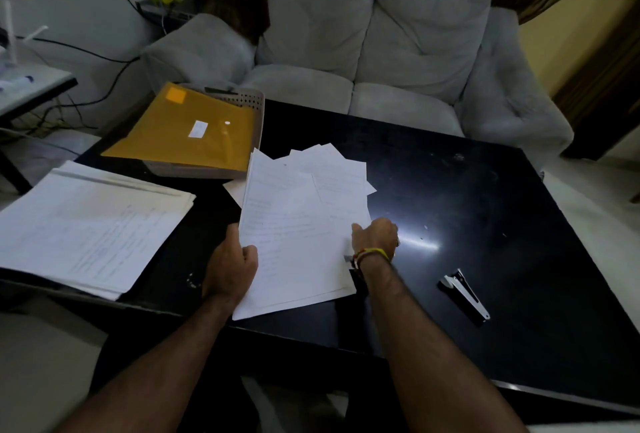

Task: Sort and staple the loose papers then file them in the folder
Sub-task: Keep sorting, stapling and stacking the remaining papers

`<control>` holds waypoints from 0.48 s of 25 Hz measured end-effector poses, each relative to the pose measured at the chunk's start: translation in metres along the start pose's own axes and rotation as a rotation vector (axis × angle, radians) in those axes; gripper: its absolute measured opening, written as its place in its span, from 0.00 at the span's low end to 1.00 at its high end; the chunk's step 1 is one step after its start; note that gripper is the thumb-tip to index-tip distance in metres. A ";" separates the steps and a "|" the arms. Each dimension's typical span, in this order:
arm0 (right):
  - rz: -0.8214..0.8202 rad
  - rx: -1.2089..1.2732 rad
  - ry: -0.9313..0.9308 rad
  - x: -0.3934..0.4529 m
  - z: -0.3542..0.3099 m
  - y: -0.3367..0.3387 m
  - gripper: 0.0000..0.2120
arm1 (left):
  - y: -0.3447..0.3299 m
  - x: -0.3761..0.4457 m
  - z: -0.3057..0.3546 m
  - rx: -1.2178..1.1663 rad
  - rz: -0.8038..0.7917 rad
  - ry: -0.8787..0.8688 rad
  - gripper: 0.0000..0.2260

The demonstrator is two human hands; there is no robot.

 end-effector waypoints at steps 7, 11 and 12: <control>0.022 0.150 -0.125 0.014 -0.006 -0.010 0.11 | 0.000 0.002 0.003 0.054 0.007 -0.032 0.11; 0.046 0.261 -0.136 0.011 -0.001 -0.004 0.10 | 0.000 0.003 0.005 0.065 0.005 -0.047 0.10; 0.071 0.285 -0.153 0.010 -0.003 0.000 0.10 | -0.001 0.003 0.005 0.058 0.001 -0.050 0.10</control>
Point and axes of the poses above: each hand's wrist, its own x-axis towards the middle knuckle, its own y-axis out of the back of the hand, z = x × y, the point moved 10 cm from there along x, towards the middle knuckle, and after that the axes turned 12 degrees about -z, right-handed, at the moved point
